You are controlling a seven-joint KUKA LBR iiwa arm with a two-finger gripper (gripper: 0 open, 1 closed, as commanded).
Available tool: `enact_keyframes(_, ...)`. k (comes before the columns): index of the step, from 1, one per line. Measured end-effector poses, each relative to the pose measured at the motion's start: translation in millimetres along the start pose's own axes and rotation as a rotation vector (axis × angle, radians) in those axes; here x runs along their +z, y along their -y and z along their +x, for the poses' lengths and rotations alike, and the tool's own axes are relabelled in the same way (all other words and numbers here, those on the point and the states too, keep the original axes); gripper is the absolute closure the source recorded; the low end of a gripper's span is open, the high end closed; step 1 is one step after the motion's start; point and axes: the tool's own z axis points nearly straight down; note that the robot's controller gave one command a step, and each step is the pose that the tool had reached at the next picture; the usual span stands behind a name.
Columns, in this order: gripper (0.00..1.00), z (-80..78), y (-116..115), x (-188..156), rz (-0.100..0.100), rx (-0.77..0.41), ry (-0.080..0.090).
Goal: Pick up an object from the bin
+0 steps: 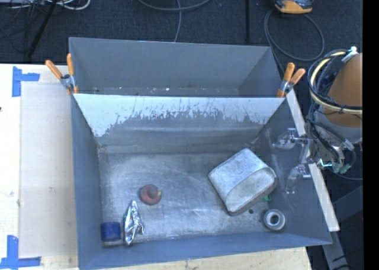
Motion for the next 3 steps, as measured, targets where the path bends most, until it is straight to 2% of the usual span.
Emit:
enact_keyframes(1,0.0,0.3,7.4,99.2,0.003,-0.197,0.013)
enact_keyframes(2,0.0,-41.8,-46.9,102.2,0.002,-0.412,0.011)
enact_keyframes(3,0.0,-41.9,-59.7,137.3,0.009,-0.327,0.004)
